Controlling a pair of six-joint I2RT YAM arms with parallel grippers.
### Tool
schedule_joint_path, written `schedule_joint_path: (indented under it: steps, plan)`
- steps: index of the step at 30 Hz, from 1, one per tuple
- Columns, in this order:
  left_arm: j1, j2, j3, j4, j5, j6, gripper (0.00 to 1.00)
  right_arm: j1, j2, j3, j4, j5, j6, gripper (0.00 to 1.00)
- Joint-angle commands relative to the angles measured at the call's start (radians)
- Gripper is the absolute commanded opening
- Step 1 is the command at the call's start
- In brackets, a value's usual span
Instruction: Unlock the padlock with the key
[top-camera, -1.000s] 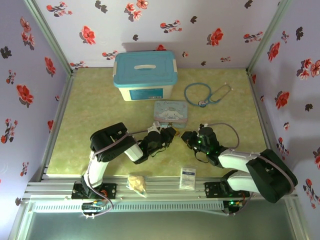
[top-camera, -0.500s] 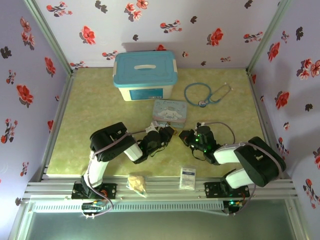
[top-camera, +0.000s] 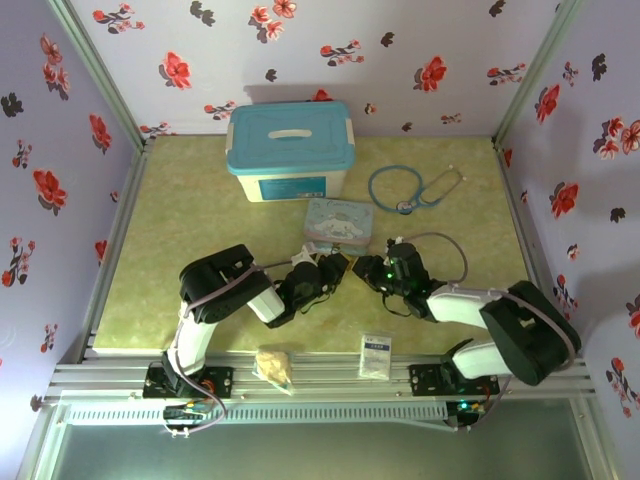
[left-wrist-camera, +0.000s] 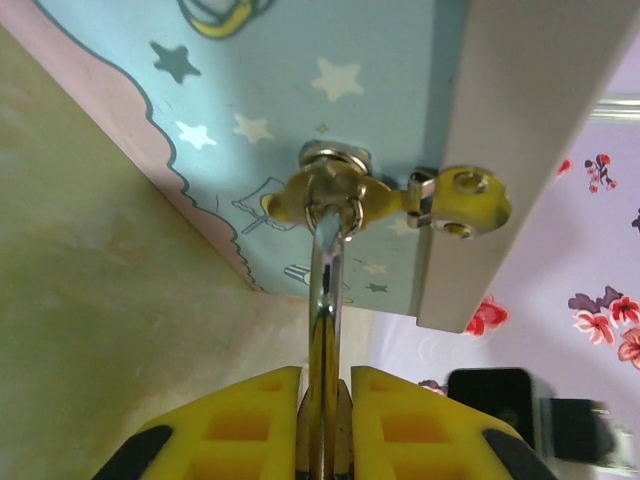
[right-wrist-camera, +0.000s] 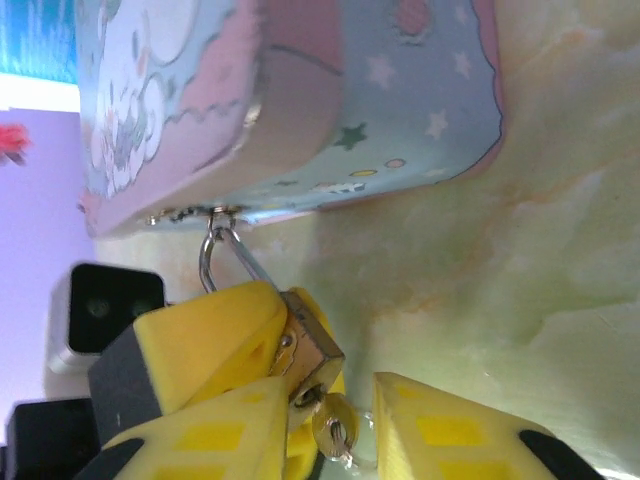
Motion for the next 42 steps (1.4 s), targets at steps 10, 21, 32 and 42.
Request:
schedule_joint_path:
  steps: [10, 21, 32, 42]
  plan:
    - [0.001, -0.003, -0.018, 0.041, 0.024, 0.011, 0.00, 0.025, -0.059, 0.122, -0.471, 0.134, -0.457, 0.31]
    - [0.005, -0.015, -0.022, 0.039, 0.024, 0.021, 0.00, 0.098, -0.024, 0.245, -0.535, 0.201, -0.682, 0.42]
    - [0.004, -0.021, -0.033, 0.041, 0.026, 0.016, 0.00, 0.176, 0.053, 0.265, -0.513, 0.311, -0.840, 0.39]
    - [0.004, -0.019, -0.029, 0.042, 0.037, 0.002, 0.00, 0.320, 0.137, 0.291, -0.406, 0.650, -0.947, 0.24]
